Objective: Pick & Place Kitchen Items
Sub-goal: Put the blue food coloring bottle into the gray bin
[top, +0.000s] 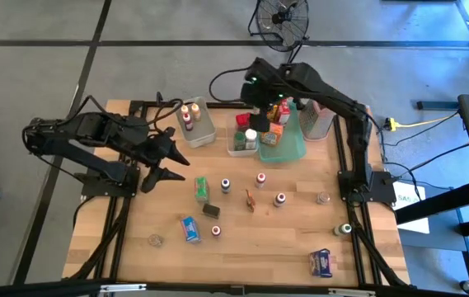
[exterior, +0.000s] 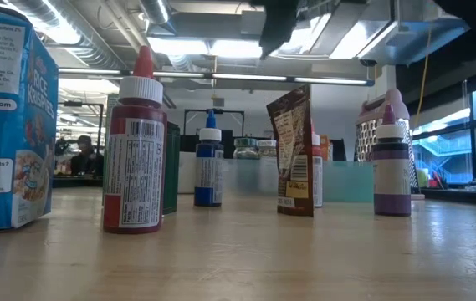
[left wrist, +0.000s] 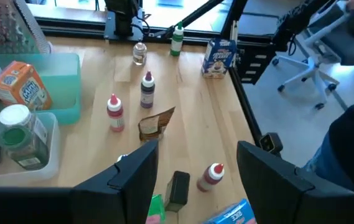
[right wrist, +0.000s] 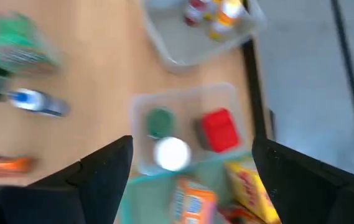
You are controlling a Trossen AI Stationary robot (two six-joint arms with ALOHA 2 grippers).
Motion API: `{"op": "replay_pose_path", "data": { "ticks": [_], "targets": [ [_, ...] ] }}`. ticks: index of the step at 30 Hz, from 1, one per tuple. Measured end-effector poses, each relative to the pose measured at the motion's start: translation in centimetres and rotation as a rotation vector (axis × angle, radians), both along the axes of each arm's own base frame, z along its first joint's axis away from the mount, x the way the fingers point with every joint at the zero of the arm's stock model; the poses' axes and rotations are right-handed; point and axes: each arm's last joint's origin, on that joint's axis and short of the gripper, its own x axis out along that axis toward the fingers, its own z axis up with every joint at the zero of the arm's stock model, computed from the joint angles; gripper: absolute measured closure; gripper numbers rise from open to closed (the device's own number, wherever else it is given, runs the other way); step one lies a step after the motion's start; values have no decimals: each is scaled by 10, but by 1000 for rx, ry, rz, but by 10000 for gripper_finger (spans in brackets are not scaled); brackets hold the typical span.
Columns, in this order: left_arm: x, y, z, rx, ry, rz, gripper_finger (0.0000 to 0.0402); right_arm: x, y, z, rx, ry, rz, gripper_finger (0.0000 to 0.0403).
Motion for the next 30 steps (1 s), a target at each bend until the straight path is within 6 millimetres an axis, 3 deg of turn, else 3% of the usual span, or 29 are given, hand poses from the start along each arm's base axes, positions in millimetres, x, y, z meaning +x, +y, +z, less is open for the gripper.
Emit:
{"op": "replay_pose_path", "data": {
  "ticks": [8, 15, 19, 24, 30],
  "targets": [
    [31, -3, -15, 73, 85, 28, 190, -20, 58, 38, 240, -161, 142, 70],
    [62, 6, -25, 275, 113, -68, 190, -73, 125, 96, 244, -384, 242, 70],
    [71, 20, -29, 268, 107, -133, 190, -108, 157, 124, 241, -527, 295, 70],
    [76, 38, -34, 232, 130, -154, 190, -129, 193, 138, 230, -616, 321, 70],
    [91, 56, -48, 290, 206, -47, 190, -131, 227, 138, 223, -663, 236, 70]
  ]
}}
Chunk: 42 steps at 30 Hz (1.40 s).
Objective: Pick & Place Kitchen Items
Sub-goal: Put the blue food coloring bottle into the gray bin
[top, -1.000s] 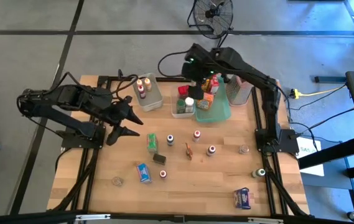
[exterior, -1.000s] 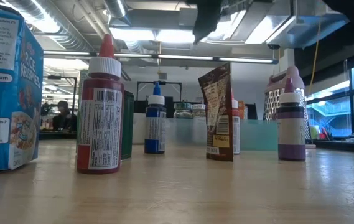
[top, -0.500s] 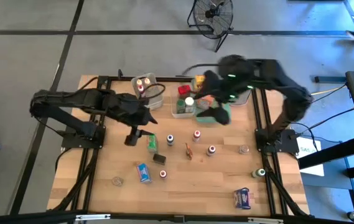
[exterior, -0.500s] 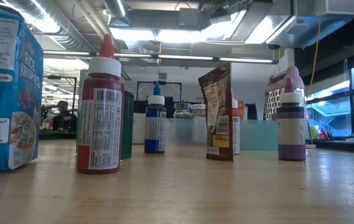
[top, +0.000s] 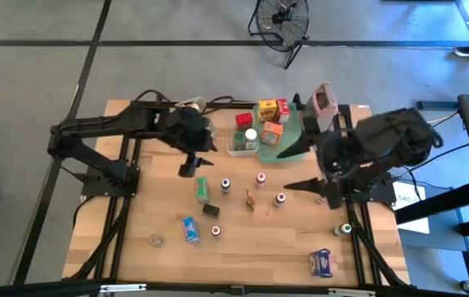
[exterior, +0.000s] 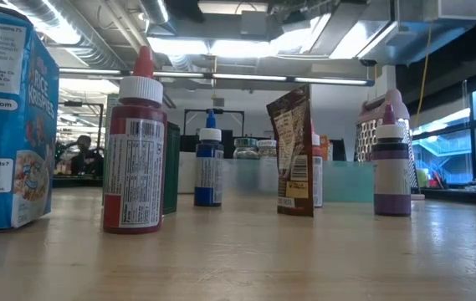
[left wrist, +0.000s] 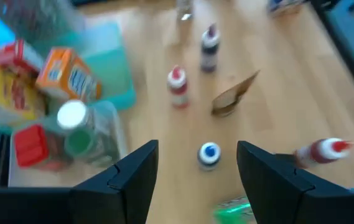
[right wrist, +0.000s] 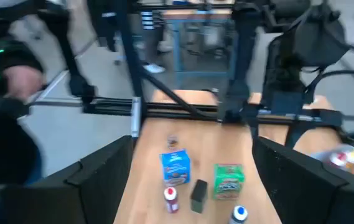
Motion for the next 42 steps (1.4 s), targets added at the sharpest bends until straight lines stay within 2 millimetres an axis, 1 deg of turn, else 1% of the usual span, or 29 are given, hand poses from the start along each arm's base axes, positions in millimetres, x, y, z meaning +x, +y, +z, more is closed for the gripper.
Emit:
{"op": "replay_pose_path", "data": {
  "ticks": [4, 10, 14, 20, 23, 29, 34, 38, 42],
  "targets": [
    [18, 3, -18, -23, 72, 6, 190, 8, 17, -6, 2, 0, -58, 70],
    [43, -12, -48, -15, 174, -77, 190, 11, 39, -12, 6, 15, -5, 70],
    [56, -15, -63, -41, 219, -44, 190, 7, 52, -14, -20, 18, 53, 70],
    [72, -15, -88, 13, 301, 59, 190, -3, 67, -14, -49, 11, 126, 70],
    [79, -17, -101, 5, 341, 68, 190, -6, 70, -14, -73, 4, 154, 70],
    [88, -27, -117, 3, 379, 56, 190, -7, 72, -14, -90, 3, 166, 71],
    [92, -34, -126, 47, 402, 61, 190, -8, 71, -15, -93, 8, 166, 71],
    [94, -36, -131, 99, 413, 82, 190, -8, 71, -15, -93, 8, 166, 71],
    [97, -36, -137, 101, 425, 82, 190, -8, 72, -15, -93, 8, 167, 71]
  ]
}}
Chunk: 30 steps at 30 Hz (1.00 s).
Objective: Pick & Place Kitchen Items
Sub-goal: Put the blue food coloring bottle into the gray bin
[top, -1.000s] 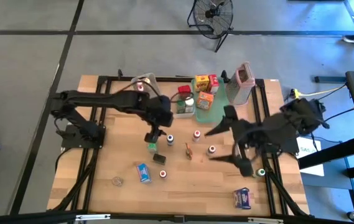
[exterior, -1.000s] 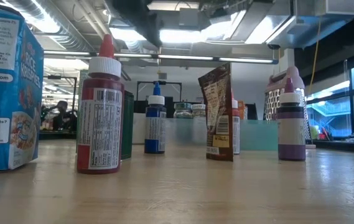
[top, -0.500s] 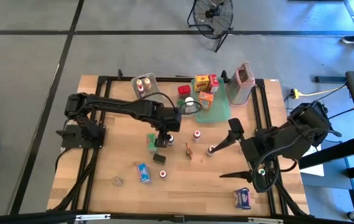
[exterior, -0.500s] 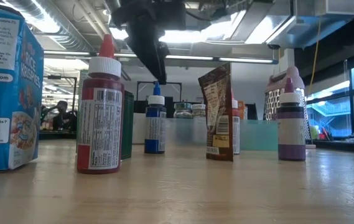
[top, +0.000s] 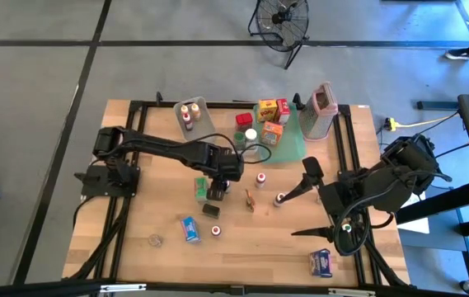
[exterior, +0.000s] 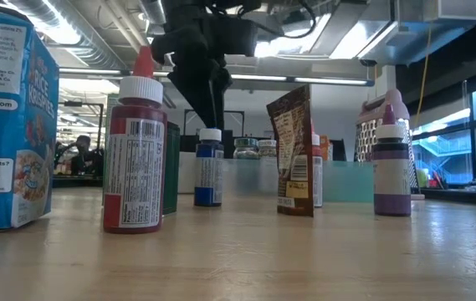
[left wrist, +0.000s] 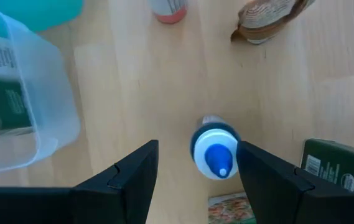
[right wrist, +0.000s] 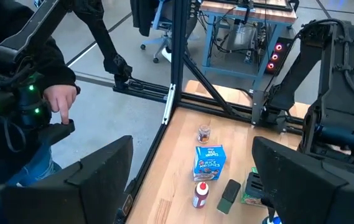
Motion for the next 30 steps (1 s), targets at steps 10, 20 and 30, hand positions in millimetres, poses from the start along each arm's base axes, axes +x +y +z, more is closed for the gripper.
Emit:
{"op": "replay_pose_path", "data": {
  "ticks": [10, 20, 30],
  "targets": [
    [2, -1, -3, -50, 11, -18, 190, -1, 0, -1, -9, 14, 1, 71],
    [1, -1, -4, -53, 18, -20, 190, -1, 0, -2, -8, 15, 0, 71],
    [2, 1, -2, -48, -6, -15, 190, -1, -1, -2, -9, 17, -1, 71]
  ]
}}
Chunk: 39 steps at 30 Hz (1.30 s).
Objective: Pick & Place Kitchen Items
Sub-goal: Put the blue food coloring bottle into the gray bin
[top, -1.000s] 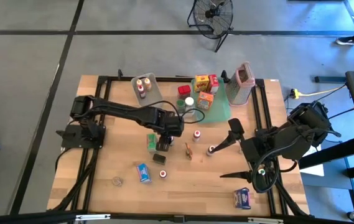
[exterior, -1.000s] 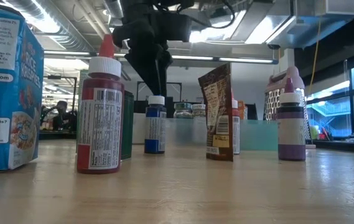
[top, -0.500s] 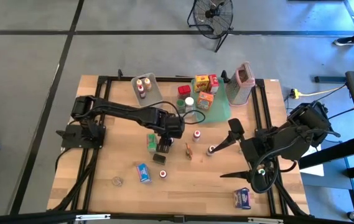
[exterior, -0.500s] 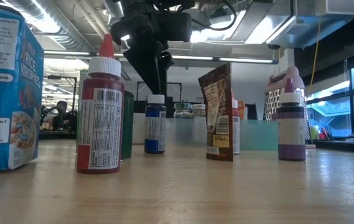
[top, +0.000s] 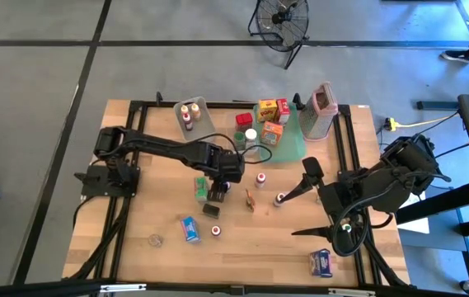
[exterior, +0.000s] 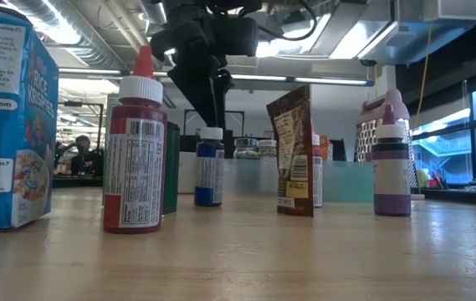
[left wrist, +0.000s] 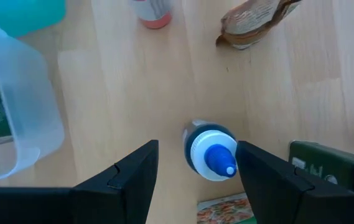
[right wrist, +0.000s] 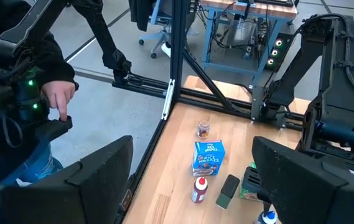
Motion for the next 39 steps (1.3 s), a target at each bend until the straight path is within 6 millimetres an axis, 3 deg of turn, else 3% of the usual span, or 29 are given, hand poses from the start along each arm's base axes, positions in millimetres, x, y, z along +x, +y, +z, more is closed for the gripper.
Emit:
{"op": "replay_pose_path", "data": {
  "ticks": [7, 39],
  "targets": [
    [0, 9, 0, -2, 2, 23, 190, 0, 0, 0, -1, 2, -1, 71],
    [-2, 6, 0, -45, 12, -18, 190, -1, -1, -2, -2, 23, -8, 70]
  ]
}}
